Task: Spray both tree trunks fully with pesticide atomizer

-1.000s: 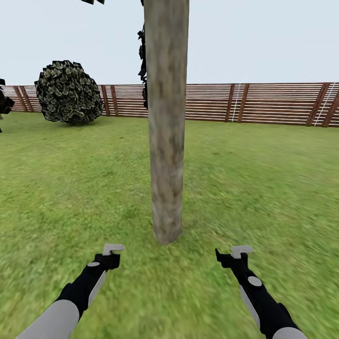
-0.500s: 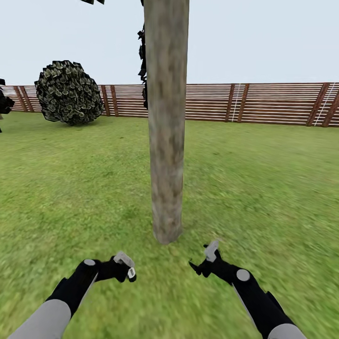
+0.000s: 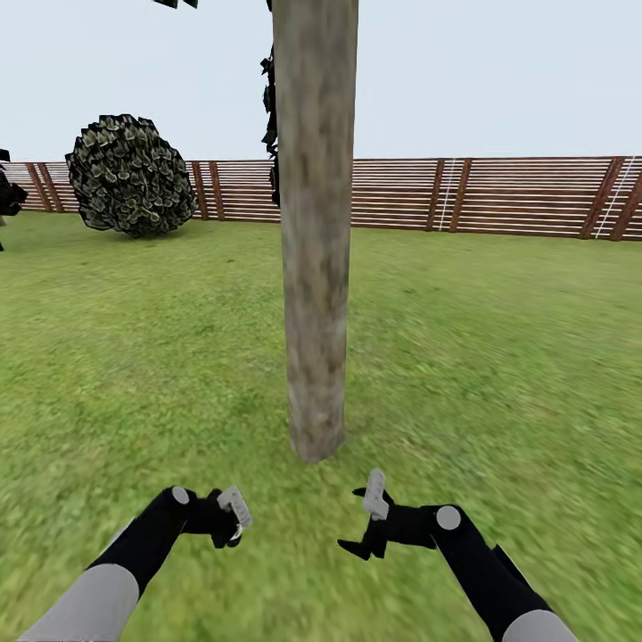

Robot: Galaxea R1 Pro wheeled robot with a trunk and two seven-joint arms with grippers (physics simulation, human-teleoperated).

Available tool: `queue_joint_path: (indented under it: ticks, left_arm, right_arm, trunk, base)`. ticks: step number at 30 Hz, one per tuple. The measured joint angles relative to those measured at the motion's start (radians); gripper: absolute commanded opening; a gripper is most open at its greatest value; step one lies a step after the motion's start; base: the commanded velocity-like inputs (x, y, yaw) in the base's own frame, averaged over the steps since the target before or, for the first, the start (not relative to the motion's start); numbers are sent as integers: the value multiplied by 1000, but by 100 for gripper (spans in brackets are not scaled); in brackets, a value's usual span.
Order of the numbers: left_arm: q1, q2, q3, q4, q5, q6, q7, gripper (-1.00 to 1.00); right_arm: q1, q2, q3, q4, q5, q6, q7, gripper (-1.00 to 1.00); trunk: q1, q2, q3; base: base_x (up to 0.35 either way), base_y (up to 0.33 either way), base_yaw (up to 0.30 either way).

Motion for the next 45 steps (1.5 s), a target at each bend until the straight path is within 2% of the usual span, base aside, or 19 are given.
queue_joint_path:
  ticks: [1,3,5,7,13,17,19,21,23,28,30,32,34,37,45]
  left_arm:
    - [-1,-2,-6,0,-16,0,-1,-100]
    - [-1,-7,-40,0,-35,0,-1,-100]
    - [0,-9,-99,0,-44,-1,0,-100]
    - [0,-9,-127,0,-46,-2,0,-100]
    - [1,-12,-148,0,-48,-21,0,-100]
    - [1,-29,-153,1,-48,-30,0,-100]
    - [1,-36,-174,1,-48,-32,0,-100]
    - [1,-43,-209,1,-45,-32,0,-100]
    - [1,-56,-224,1,-43,-32,0,-100]
    - [1,-88,-234,1,-40,-35,-4,-100]
    - [1,-97,-235,1,-37,-40,-28,-100]
    - [1,-100,-232,2,-26,-72,-54,-100]
    - [1,-102,-231,2,6,-118,-69,-100]
    - [1,-105,-232,3,36,-140,-79,-100]
    - [1,-145,-235,3,49,-148,-105,-100]
  right_arm:
    - [0,0,4,-7,5,2,4,-100]
    - [0,1,8,-17,10,9,8,-100]
    - [0,1,9,-27,12,19,11,-100]
    - [0,1,10,-30,13,22,12,-100]
    - [0,1,11,-34,15,26,12,-100]
    - [-11,3,12,-50,13,39,32,-100]
    - [-15,5,12,-52,13,57,55,-100]
    - [-21,7,12,-53,13,70,69,-100]
    - [-23,7,12,-53,13,75,73,-100]
    - [-24,8,12,-52,13,77,77,-100]
    - [-24,8,12,-52,13,77,77,-100]
    - [-25,8,12,-52,13,77,77,-100]
    - [-25,7,12,-53,13,77,77,-100]
    - [-25,7,12,-53,13,77,77,-100]
    - [-25,10,12,-55,13,77,77,-100]
  trunk:
    - [0,0,0]
    - [0,0,0]
    - [0,0,0]
    - [0,0,0]
    - [0,0,0]
    - [0,0,0]
    - [0,0,0]
    - [0,0,0]
    - [0,0,0]
    - [0,0,0]
    - [0,0,0]
    - [0,0,0]
    - [0,0,0]
    - [0,0,0]
    - [0,0,0]
  base:
    - [0,0,0]
    - [0,0,0]
    - [0,0,0]
    - [0,0,0]
    - [0,0,0]
    - [0,0,0]
    - [0,0,0]
    - [0,0,0]
    - [0,0,0]
    - [0,0,0]
    - [0,0,0]
    - [0,0,0]
    - [0,0,0]
    - [0,0,0]
    - [0,0,0]
